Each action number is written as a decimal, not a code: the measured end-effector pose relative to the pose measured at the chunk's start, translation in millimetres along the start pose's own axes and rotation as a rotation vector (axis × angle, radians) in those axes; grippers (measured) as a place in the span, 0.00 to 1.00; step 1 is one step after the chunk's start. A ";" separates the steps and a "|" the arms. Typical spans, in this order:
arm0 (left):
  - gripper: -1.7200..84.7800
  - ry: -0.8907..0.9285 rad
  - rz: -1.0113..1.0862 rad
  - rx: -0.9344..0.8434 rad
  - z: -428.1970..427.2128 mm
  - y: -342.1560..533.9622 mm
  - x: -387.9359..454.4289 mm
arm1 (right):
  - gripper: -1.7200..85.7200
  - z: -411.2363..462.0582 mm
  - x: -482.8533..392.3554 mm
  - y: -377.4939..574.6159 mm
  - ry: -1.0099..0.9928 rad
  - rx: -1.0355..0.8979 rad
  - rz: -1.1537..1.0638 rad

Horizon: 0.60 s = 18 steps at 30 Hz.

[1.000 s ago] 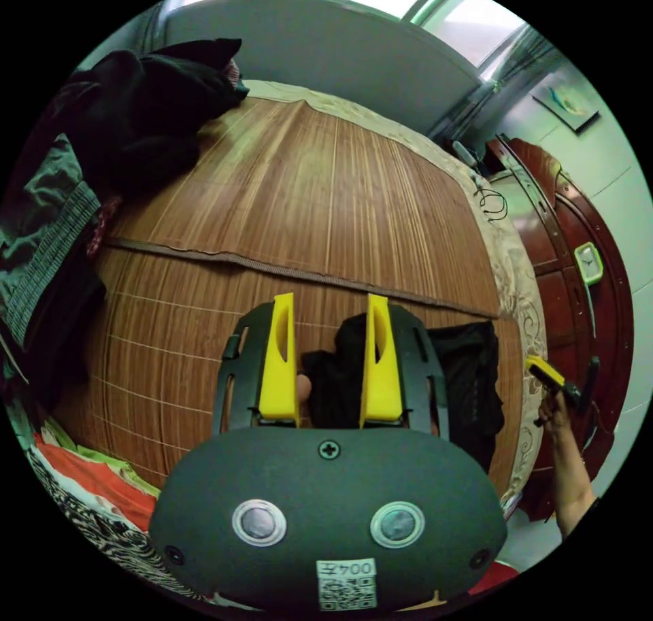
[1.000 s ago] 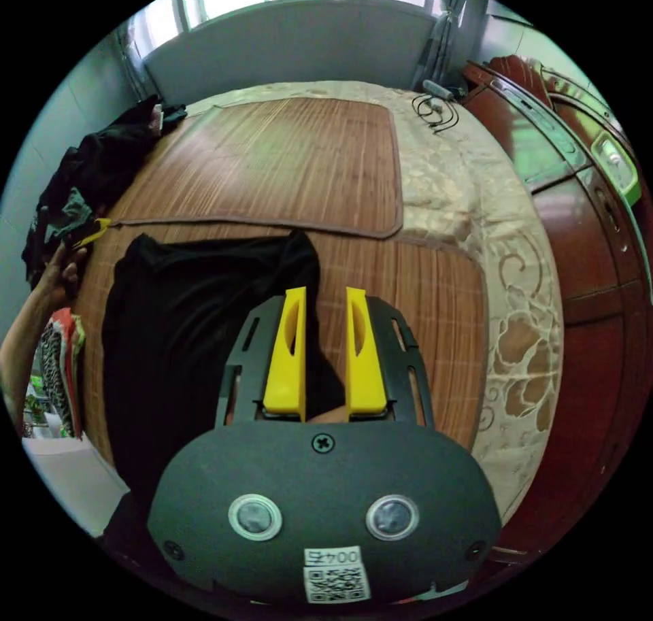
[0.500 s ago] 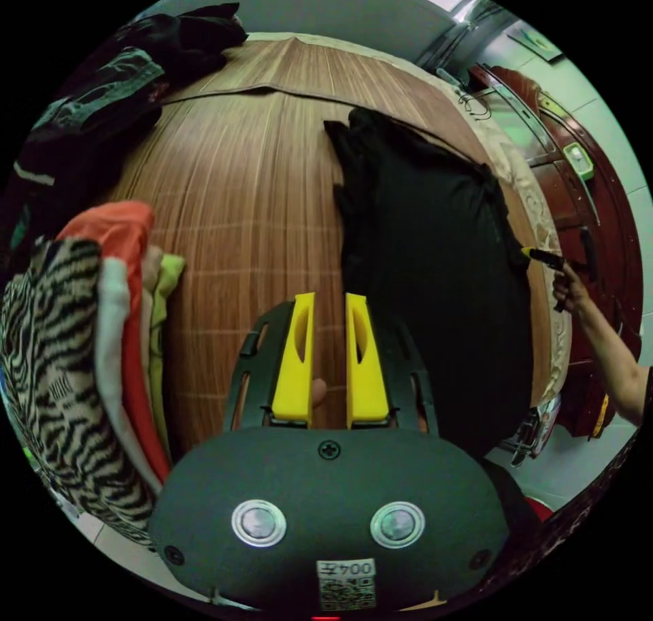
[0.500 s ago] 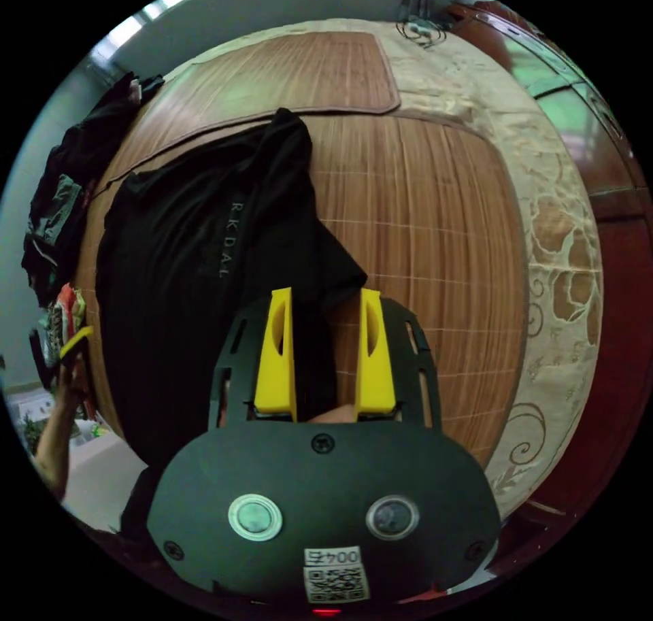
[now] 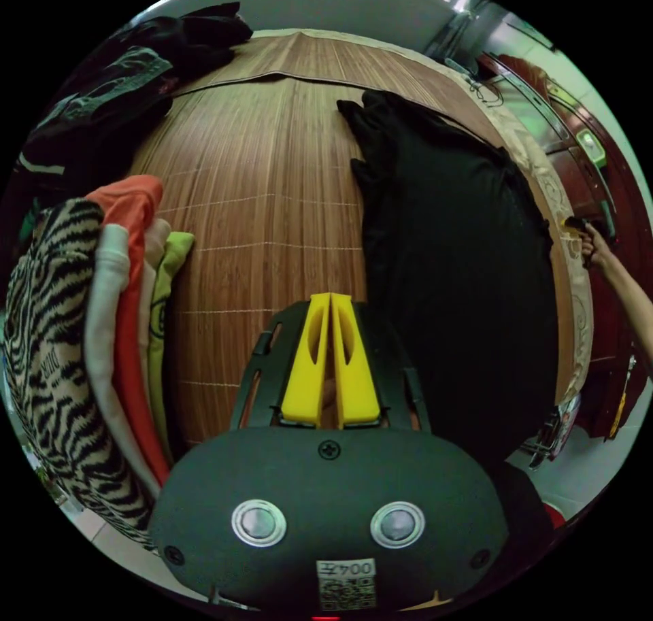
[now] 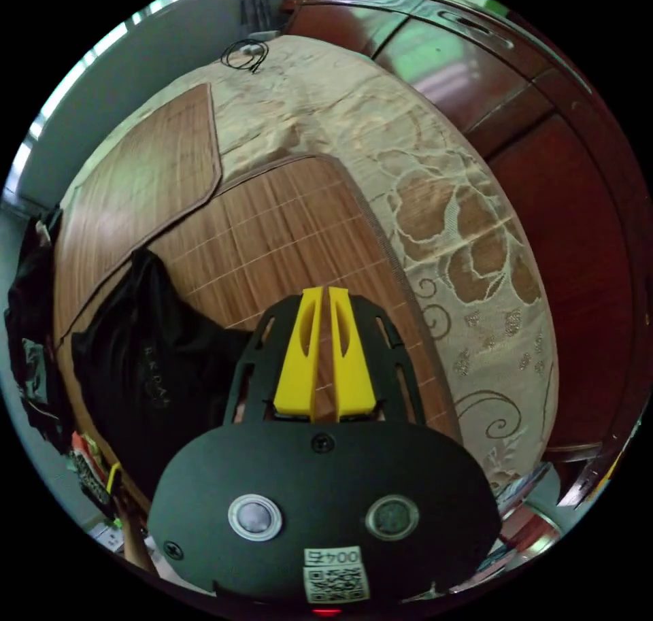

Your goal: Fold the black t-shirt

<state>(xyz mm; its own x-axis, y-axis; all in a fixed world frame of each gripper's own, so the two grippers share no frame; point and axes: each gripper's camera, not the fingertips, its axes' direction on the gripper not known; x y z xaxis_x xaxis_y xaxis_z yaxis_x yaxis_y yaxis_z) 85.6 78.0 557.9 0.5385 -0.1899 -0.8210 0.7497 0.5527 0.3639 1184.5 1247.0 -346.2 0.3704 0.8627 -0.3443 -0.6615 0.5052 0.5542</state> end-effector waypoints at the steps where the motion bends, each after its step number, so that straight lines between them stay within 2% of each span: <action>1: 0.02 0.024 -0.012 0.009 3.6 6.8 -4.0 | 0.02 -0.1 9.6 14.3 -0.059 0.002 -0.026; 5: 0.02 0.093 -0.008 -0.036 11.8 18.5 -14.0 | 0.02 3.5 18.8 114.6 -0.240 -0.055 -0.232; 7: 0.02 0.166 0.039 -0.164 16.0 28.9 -16.2 | 0.03 6.7 19.7 174.2 -0.259 -0.104 -0.314; 9: 0.03 0.170 0.081 -0.159 7.1 52.7 -14.2 | 0.05 11.1 24.4 235.0 -0.261 -0.168 -0.372; 14: 0.04 0.205 0.145 -0.218 -6.8 141.1 -8.5 | 0.13 27.0 64.6 373.3 -0.142 -0.319 -0.337; 18: 0.07 0.239 0.108 -0.293 3.2 198.6 -0.2 | 0.15 39.2 84.6 420.7 -0.102 -0.341 -0.253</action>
<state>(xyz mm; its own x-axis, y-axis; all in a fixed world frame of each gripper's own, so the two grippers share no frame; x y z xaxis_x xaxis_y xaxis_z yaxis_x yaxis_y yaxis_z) 235.6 185.2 631.7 0.4774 0.0576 -0.8768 0.5333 0.7740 0.3413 963.1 1533.4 -112.4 0.5998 0.7191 -0.3508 -0.7127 0.6795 0.1743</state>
